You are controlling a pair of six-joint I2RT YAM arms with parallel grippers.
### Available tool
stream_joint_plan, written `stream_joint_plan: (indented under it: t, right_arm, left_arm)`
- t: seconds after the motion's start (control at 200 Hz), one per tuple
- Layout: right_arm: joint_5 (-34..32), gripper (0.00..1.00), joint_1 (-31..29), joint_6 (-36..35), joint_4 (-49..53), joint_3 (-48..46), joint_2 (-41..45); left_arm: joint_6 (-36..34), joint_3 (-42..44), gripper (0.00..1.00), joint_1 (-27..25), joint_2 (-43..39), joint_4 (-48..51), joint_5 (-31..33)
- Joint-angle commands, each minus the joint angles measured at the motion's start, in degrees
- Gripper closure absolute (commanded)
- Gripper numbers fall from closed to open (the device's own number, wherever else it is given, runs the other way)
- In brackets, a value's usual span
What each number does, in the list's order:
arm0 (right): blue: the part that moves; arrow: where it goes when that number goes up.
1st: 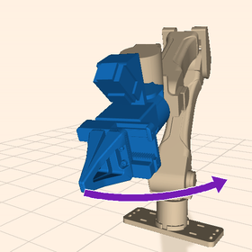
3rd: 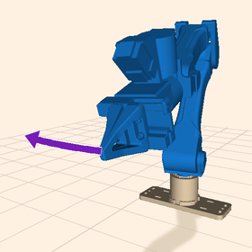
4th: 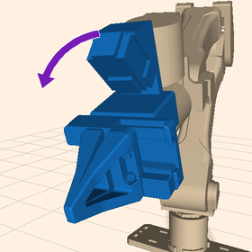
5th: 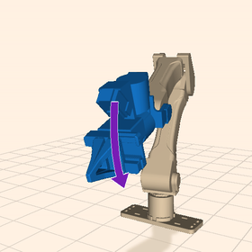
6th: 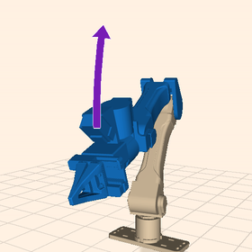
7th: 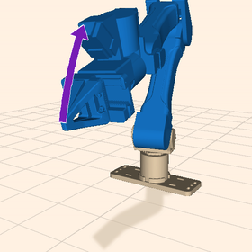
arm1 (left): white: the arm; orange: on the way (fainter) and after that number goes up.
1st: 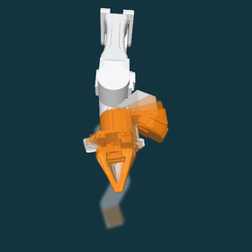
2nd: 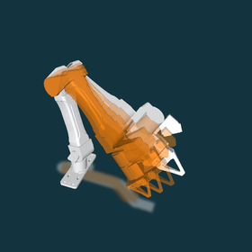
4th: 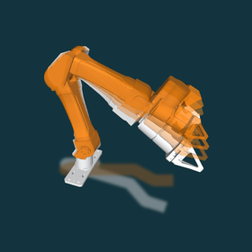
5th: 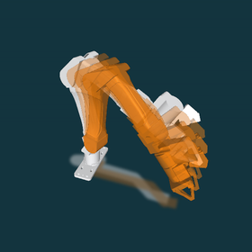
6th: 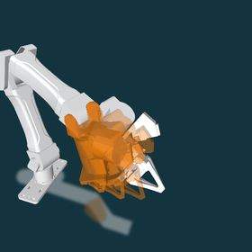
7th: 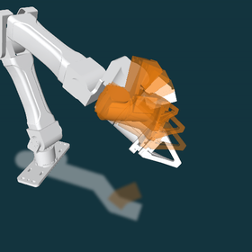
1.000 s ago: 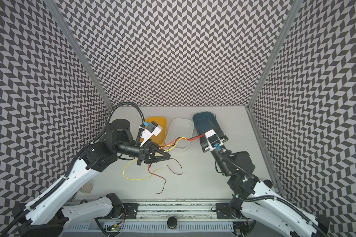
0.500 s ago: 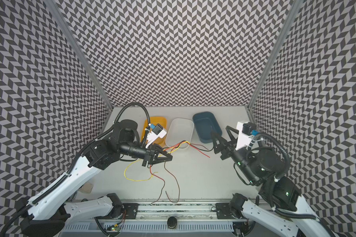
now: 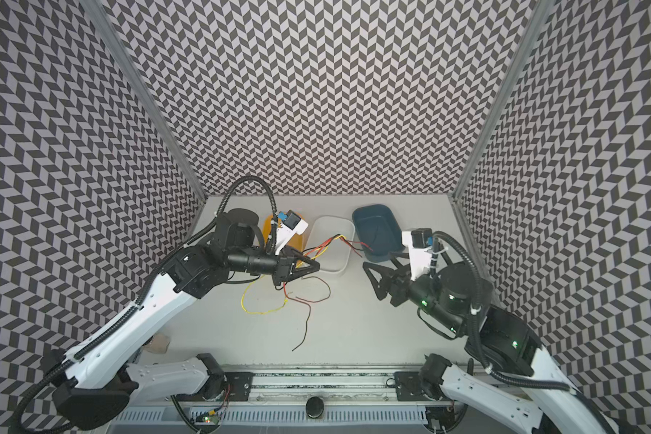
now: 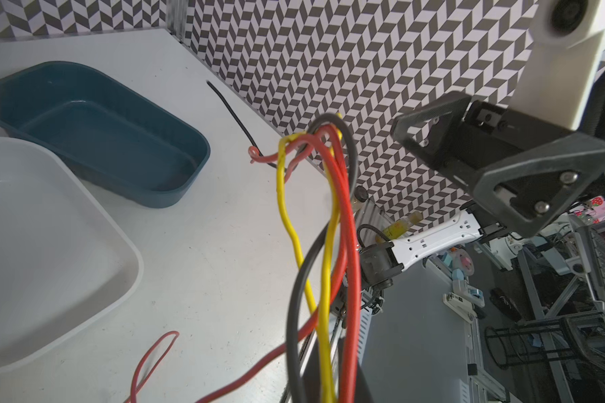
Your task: Untangle the cables
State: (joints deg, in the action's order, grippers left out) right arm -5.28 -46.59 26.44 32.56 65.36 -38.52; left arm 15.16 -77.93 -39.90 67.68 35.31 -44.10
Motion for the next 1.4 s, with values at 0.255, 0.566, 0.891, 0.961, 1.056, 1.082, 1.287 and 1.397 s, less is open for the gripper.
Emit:
stream_joint_plan:
  t: [0.255,0.566,0.891,0.961,1.056,1.082,1.287,1.397]
  right_arm:
    - [16.2,0.3,-0.1,16.9,-23.1,-8.2,-7.7]
    - [16.0,0.45,-0.3,18.7,-27.1,-8.1,-13.4]
    - [13.9,0.84,-0.3,15.6,-27.7,-10.3,-12.3]
    - [11.8,0.88,-0.2,14.2,-26.6,-10.3,-11.4]
    - [9.7,0.97,-0.3,12.1,-27.2,-11.2,-10.9]
    - [9.0,0.98,-0.2,11.5,-27.1,-11.3,-10.7]
    - [7.4,0.98,-0.2,3.7,-19.2,-7.5,-11.5]
    - [10.5,0.98,-0.3,1.6,-17.3,-6.0,-12.4]
  left_arm:
    - [1.6,4.9,1.0,-1.0,-0.7,-4.8,-4.2]
    - [1.5,6.3,1.0,-2.7,-0.7,-5.7,-4.5]
    - [1.2,6.7,0.94,-2.7,-2.0,-5.4,-3.2]
    - [0.9,6.3,0.81,-2.7,-2.1,-5.1,-3.1]
    - [0.8,5.7,0.58,-2.8,-2.2,-4.2,-3.6]
    - [0.6,5.4,0.56,-2.8,-2.3,-3.7,-3.5]
    - [-1.3,4.0,0.48,-2.8,-6.4,0.9,-1.3]
    - [-2.6,3.9,0.48,-2.7,-7.5,3.8,1.4]
